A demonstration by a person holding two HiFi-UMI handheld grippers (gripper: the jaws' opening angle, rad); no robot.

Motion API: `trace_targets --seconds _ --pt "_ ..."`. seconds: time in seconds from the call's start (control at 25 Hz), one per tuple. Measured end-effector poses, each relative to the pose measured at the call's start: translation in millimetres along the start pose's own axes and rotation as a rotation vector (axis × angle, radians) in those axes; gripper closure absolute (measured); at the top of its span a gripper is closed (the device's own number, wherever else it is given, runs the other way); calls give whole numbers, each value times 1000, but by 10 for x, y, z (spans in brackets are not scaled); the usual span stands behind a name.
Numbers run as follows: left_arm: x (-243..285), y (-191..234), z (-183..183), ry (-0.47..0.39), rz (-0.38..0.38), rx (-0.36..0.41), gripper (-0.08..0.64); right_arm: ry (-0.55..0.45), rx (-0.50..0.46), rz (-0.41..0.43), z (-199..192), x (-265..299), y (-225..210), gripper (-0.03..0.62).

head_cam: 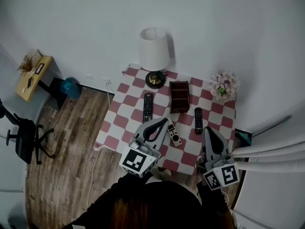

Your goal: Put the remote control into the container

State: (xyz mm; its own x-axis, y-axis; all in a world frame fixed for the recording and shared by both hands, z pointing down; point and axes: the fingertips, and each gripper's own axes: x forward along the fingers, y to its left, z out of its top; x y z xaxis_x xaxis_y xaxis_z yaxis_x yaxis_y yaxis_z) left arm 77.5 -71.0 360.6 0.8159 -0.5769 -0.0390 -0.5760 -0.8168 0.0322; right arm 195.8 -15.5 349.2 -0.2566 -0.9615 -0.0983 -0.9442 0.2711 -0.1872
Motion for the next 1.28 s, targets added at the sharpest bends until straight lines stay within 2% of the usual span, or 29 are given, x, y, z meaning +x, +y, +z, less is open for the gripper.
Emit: trace_targets --seconds 0.16,0.4,0.56,0.8,1.04,1.28 --pt "35 77 39 -16 -26 4 558 6 -15 -14 17 61 34 577" --pt "29 200 58 -4 -24 -7 558 45 -31 -37 -84 107 10 577" --pt "2 266 28 -11 -24 -4 558 75 -51 -49 -265 240 -54 577" --pt "-41 282 96 -15 -18 -12 558 207 -63 -25 -904 587 -197 575" --pt "-79 284 192 -35 -8 -2 558 444 -36 46 -1876 903 -237 575" --pt "-182 310 155 -25 9 -1 558 637 -25 99 -2543 1139 -188 567"
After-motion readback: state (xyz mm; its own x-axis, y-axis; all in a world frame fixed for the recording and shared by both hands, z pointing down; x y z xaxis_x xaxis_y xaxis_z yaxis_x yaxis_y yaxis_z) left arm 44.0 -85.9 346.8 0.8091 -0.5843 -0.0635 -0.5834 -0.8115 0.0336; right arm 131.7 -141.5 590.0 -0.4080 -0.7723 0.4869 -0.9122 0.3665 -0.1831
